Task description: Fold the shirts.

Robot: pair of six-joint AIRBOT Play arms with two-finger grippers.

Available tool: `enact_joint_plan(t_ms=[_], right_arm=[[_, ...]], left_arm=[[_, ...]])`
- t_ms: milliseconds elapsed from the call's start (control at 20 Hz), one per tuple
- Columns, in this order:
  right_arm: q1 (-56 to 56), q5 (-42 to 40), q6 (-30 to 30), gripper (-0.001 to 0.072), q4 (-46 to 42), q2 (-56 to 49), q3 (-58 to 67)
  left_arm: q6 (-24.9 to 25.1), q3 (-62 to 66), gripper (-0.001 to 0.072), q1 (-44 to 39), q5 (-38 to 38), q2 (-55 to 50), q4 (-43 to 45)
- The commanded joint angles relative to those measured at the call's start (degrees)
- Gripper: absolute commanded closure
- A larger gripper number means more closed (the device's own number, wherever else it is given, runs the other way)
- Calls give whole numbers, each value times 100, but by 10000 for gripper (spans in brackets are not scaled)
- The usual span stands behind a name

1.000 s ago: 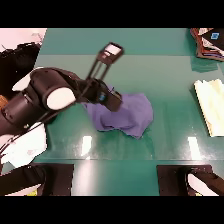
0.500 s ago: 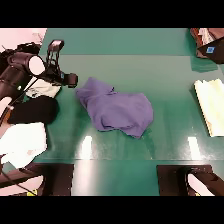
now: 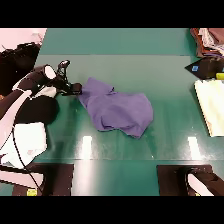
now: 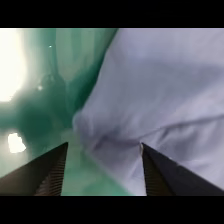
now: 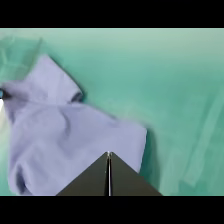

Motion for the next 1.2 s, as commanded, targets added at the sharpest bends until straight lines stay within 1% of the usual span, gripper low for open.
enact_joint_plan(t_ms=[0,50,100,150,200,250,300,350,400,500,600,700,850,1100,1150], right_arm=[[-4,15,2,695,-13,4,-527],[-4,7,2,695,-13,4,-732],[-13,-44,4,695,-13,4,-975],[-63,-109,4,695,-7,2,-1200],[-164,-157,4,695,-7,0,-1447],[-302,-138,4,695,-4,-28,-1668],[-476,-52,4,643,11,-94,-1904],[-643,92,4,377,15,-225,-2131],[-750,199,2,211,57,-404,-2332],[-758,251,-7,205,382,-868,-2728],[-457,15,-455,207,999,-1338,-2988],[-39,-378,-645,206,1379,-1799,-2964],[363,-774,-647,207,1399,-2398,-2448],[457,-820,-645,213,1405,-3058,-1329],[470,-763,-645,260,1408,-3195,-1158]], left_arm=[[48,-7,200,24,286,-122,-175],[50,-7,401,24,284,-122,-173],[50,-7,542,24,293,-122,-173],[48,-7,636,24,334,-122,-173],[48,0,681,24,339,-120,-175],[50,26,681,24,315,-105,-157],[55,46,681,24,308,-52,-118],[59,87,681,24,315,26,-107],[94,168,681,24,328,101,-96],[225,402,681,24,280,219,-98],[267,667,681,24,79,232,-103],[262,752,681,24,-42,232,-111],[267,752,681,24,-238,229,-109],[264,752,681,24,-323,229,-109],[264,752,681,24,-323,229,-109]])
